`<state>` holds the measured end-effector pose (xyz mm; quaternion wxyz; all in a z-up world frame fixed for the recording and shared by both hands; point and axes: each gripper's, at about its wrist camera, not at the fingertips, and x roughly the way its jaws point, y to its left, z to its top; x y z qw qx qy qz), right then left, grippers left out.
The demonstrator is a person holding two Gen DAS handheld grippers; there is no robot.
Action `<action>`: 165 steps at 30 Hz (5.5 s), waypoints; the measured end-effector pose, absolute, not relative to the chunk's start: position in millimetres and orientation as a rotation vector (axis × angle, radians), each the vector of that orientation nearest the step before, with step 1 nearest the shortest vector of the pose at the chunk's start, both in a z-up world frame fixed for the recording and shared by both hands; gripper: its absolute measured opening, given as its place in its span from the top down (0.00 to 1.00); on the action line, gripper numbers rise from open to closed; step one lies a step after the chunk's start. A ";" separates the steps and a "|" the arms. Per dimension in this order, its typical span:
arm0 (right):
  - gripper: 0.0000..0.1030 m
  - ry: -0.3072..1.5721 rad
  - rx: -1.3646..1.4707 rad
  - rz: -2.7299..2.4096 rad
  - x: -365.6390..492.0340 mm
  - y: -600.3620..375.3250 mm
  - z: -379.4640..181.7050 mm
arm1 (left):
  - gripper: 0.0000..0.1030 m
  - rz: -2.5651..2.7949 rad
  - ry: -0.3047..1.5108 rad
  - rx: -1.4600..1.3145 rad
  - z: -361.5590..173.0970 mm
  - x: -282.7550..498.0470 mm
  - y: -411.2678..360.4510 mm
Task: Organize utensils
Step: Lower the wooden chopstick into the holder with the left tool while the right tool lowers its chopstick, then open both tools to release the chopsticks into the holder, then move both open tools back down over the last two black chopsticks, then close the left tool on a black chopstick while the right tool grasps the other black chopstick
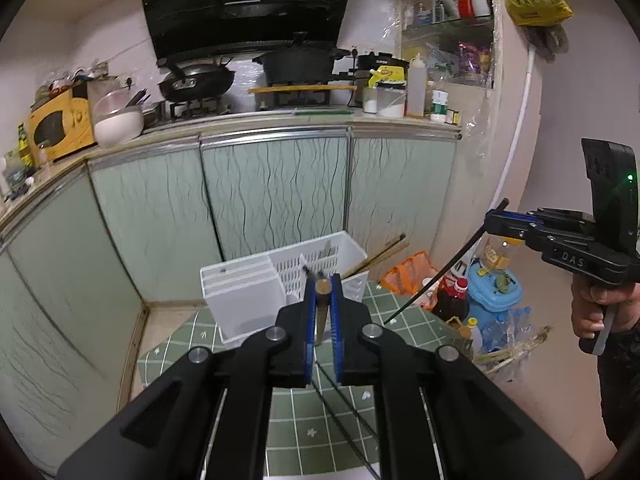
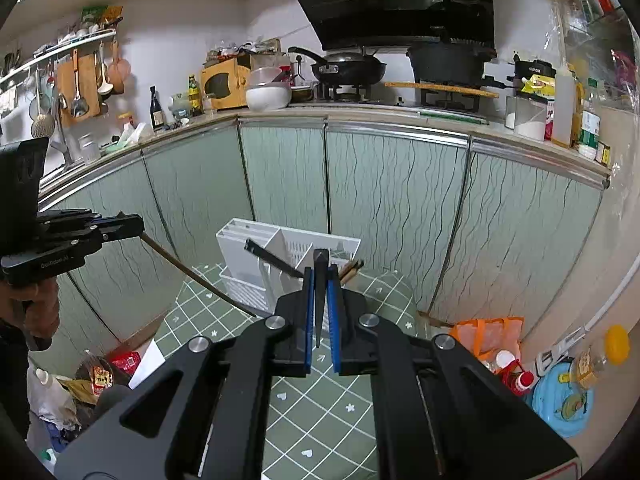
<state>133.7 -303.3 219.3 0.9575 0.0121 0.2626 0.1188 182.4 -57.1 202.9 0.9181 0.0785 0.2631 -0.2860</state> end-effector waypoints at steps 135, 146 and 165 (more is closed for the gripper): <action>0.13 0.722 -0.076 0.200 62.4 -205.2 -46.4 | 0.04 -0.288 0.658 0.100 -34.5 97.1 -17.8; 0.54 0.760 -0.095 0.221 59.7 -178.5 -82.7 | 0.04 -0.295 0.686 0.107 -48.3 87.8 -9.6; 0.94 0.794 0.005 0.132 65.8 -191.5 -83.9 | 0.04 -0.344 0.694 0.152 -54.9 80.5 -28.3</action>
